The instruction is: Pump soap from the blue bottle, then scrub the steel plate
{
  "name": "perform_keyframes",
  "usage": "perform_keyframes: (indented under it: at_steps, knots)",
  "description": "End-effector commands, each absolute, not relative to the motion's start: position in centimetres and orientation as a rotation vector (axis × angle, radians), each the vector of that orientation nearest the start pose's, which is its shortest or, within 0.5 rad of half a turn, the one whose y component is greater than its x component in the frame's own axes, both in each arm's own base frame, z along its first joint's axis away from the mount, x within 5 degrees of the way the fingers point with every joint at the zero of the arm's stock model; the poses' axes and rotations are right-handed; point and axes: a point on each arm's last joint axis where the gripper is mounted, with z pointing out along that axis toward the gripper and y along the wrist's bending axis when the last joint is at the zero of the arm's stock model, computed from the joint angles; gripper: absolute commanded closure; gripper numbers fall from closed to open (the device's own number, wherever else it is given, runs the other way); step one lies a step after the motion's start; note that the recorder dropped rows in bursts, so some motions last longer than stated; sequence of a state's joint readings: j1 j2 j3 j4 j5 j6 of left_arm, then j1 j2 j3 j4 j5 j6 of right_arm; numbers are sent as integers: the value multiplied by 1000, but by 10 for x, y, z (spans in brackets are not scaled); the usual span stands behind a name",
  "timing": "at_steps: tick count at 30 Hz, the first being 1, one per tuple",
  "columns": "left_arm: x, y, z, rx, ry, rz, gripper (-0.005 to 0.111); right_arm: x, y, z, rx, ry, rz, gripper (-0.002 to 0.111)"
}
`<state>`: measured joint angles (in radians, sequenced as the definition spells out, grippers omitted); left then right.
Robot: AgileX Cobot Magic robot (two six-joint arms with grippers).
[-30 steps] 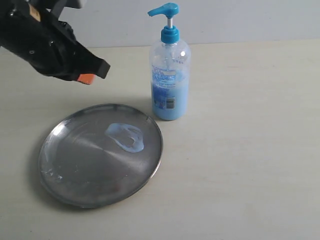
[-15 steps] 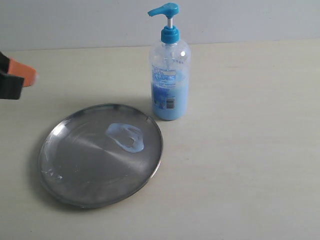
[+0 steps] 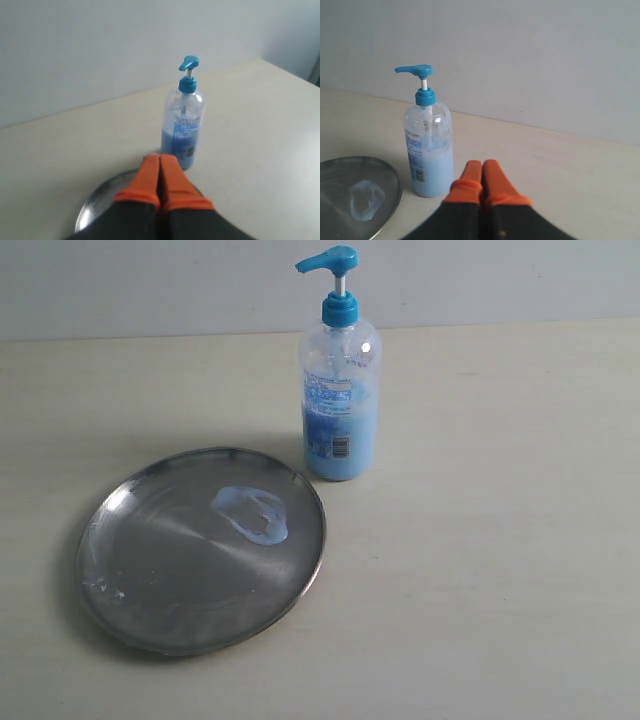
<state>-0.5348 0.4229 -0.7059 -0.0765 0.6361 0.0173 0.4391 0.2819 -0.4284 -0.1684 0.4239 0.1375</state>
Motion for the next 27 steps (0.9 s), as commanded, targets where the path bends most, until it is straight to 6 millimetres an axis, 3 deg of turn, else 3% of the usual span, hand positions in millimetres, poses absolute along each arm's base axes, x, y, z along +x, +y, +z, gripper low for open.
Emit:
perform_keyframes:
  at_steps: [1, 12, 27]
  knots:
    - [36, -26, 358, 444, 1693, -480, 106, 65, 24, 302, -349, 1712, 247, 108]
    - [0, -5, 346, 409, 1555, -507, 106, 65, 24, 302, -346, 1707, 255, 108]
    - [-4, -3, 346, 410, 1538, -505, 106, 65, 24, 302, -344, 1705, 258, 108]
